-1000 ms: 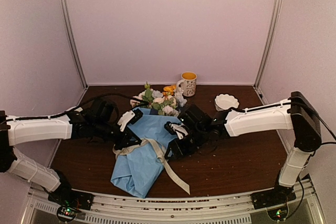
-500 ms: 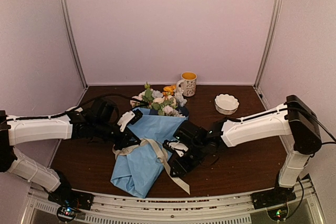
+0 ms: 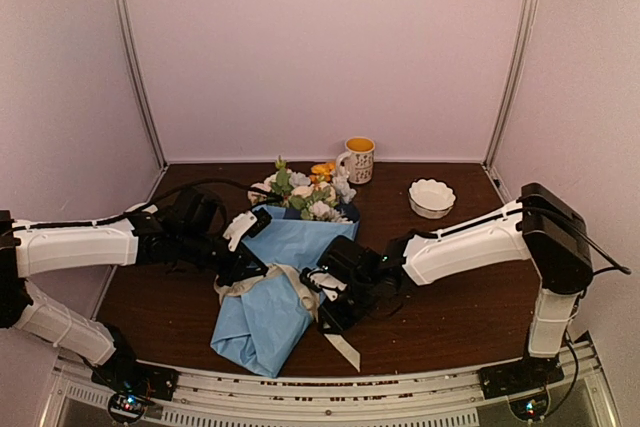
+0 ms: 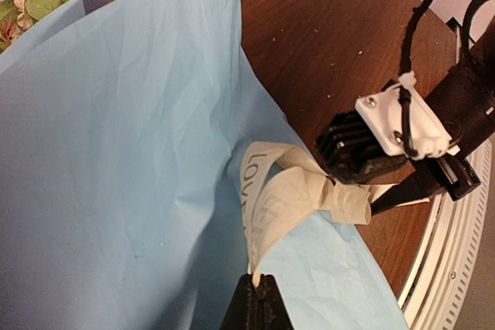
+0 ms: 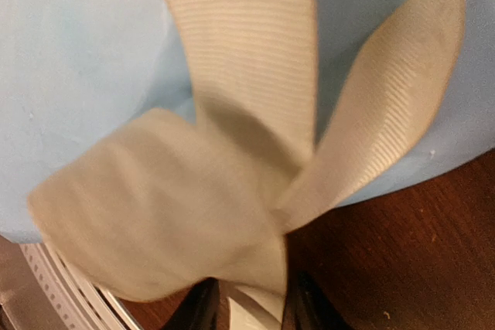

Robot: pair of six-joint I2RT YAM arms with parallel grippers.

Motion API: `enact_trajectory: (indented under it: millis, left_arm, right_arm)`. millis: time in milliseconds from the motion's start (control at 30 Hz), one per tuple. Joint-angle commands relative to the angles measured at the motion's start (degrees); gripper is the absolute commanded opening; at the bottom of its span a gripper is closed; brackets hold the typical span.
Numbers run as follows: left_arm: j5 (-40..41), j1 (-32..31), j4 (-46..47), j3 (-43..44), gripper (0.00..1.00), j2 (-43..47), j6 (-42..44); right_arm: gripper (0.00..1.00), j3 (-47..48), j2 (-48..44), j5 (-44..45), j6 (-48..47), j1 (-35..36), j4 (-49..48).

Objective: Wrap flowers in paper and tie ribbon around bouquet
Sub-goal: Cross the ribbon over the folded bouquet.

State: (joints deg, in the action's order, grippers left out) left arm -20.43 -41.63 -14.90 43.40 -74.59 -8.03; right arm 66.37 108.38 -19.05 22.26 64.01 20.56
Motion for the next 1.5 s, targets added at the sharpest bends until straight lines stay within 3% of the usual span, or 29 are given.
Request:
enact_trajectory:
  millis: [0, 33, 67, 300, 433, 533, 700, 900, 1033, 1467]
  left_arm:
    - [0.58, -0.13, 0.18, 0.90, 0.00, -0.23, 0.90]
    - [0.64, -0.12, 0.07, 0.90, 0.00, -0.21, 0.91]
    - [0.77, -0.12, 0.07, 0.86, 0.00, -0.06, 0.89]
    - [0.90, -0.12, 0.54, 0.77, 0.00, -0.79, 0.93]
    - [0.87, -0.12, 1.54, 0.13, 0.00, -0.74, 0.27]
    - [1.20, -0.12, 1.93, 0.22, 0.00, -0.56, -0.11]
    - [2.60, -0.04, 2.12, 0.66, 0.00, 1.06, -0.74]
    - [1.98, -0.03, 3.85, -0.24, 0.00, 2.90, -1.43]
    - [1.82, -0.04, 4.28, -0.39, 0.00, 3.53, -1.50]
    - [-2.98, -0.03, 6.30, -2.58, 0.00, 4.20, -1.14]
  right_arm:
    - [0.14, 1.21, 1.26, 0.86, 0.35, 0.47, -1.47]
    - [0.04, 1.34, 1.04, 0.69, 0.31, 0.48, -1.27]
    - [0.00, 1.12, 0.58, 0.31, 0.09, 0.42, -1.11]
    - [0.00, -2.42, -5.86, -5.85, -4.36, 1.44, -2.48]
    - [0.00, -3.98, -10.19, -14.81, -2.86, 2.19, -16.32]
    - [0.00, 0.07, -7.64, -16.70, 1.35, 2.24, -23.89]
    - [0.00, 8.59, 0.11, -11.22, 4.85, 1.49, -19.97]
    - [0.00, 5.76, 2.65, -5.94, 13.22, -1.50, -25.48]
    - [0.00, 7.48, 4.79, -2.31, 15.51, -1.97, -24.28]
    - [0.00, 10.66, 9.84, 1.73, 26.78, -4.23, -29.80]
